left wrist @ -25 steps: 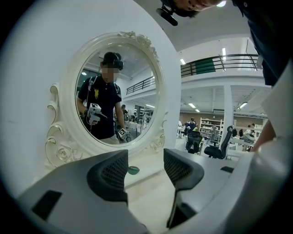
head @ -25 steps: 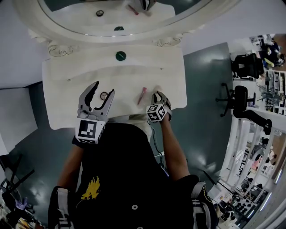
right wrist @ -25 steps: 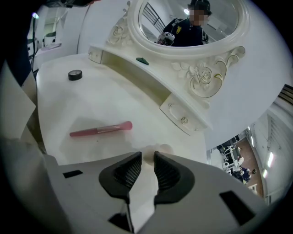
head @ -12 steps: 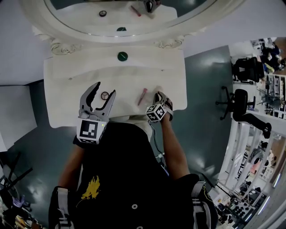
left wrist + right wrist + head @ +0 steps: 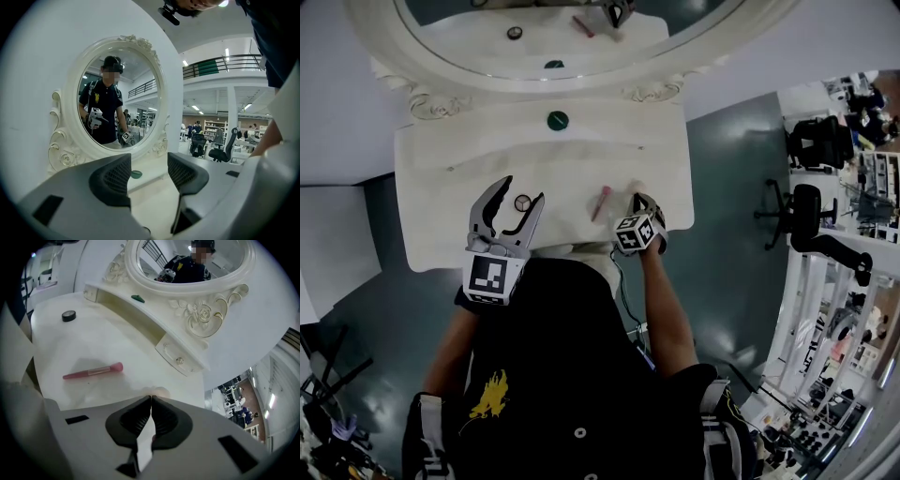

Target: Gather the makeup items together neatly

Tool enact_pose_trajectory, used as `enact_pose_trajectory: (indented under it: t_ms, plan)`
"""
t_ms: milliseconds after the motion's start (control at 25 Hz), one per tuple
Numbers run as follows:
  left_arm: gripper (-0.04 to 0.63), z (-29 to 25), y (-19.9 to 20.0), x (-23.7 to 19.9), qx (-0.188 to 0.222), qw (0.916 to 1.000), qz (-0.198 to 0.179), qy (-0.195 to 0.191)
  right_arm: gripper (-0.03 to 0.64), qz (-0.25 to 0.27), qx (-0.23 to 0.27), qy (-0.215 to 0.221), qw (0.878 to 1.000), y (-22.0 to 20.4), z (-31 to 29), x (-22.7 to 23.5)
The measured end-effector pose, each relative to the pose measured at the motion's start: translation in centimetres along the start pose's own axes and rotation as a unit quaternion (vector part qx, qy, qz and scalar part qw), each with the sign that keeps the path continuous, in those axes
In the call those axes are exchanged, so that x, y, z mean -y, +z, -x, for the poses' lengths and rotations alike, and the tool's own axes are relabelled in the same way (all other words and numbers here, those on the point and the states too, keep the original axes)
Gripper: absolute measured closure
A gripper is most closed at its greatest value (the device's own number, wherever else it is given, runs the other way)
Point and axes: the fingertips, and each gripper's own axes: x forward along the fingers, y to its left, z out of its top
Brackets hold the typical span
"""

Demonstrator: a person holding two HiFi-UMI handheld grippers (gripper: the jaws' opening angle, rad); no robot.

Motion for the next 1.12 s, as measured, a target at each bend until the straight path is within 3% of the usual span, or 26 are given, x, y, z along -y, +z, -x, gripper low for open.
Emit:
enact_pose_trajectory:
  t_ms: [360,760,880,1120]
  plan:
    - [0.344,2.1,0.0,-1.4,0.002,1.0,-0.002,-0.003,0.595,-0.132,0.038,0.0,0.991,4.6,2.6,0.9]
    - [0.344,6.0,-0.7,-4.1,-0.001,0.9999,-0.01,-0.012,0.595,-0.168,0.093,0.04,0.981,11.8,6.8,-2.2]
    - [0.344,7.1,-1.0,-5.3,0.001,1.0,-0.005,-0.006,0.595,-0.211,0.112,0.052,0.97,13.5,8.4,-2.2]
    - [0.344,9.2,-0.4,-6.2,0.012,0.9999,-0.004,-0.001,0.595,-0.318,0.146,0.106,0.931,15.7,12.0,-2.0]
